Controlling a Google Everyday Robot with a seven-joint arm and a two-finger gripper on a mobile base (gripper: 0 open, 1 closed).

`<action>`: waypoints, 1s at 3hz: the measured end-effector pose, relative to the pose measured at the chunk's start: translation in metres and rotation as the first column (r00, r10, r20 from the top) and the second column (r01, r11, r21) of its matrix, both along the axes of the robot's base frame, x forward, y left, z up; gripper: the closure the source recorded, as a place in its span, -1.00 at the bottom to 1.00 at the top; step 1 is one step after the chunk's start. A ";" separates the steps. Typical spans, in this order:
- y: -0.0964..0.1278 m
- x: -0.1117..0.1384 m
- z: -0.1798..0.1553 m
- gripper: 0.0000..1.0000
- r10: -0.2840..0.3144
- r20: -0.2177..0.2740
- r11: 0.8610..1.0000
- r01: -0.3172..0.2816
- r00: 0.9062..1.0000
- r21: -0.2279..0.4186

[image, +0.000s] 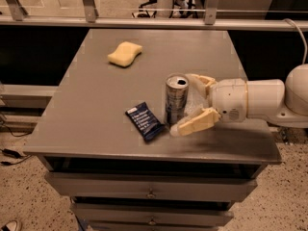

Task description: Move redbull can near rxbar blueberry

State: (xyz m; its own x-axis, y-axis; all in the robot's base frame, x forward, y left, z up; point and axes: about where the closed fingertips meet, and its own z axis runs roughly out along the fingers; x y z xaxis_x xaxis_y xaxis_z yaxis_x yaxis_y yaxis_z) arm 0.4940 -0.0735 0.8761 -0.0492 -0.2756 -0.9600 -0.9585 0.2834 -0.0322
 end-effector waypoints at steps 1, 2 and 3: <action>-0.035 0.015 0.018 -1.00 -0.055 0.030 0.998 0.054 0.998 0.038; -0.078 0.033 0.048 -1.00 -0.131 0.093 0.990 0.125 0.987 0.066; -0.091 0.040 0.061 -1.00 -0.155 0.119 0.986 0.146 0.981 0.077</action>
Offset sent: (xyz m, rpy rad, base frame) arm 0.0565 -0.1395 0.0864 0.0896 -0.1816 -0.2320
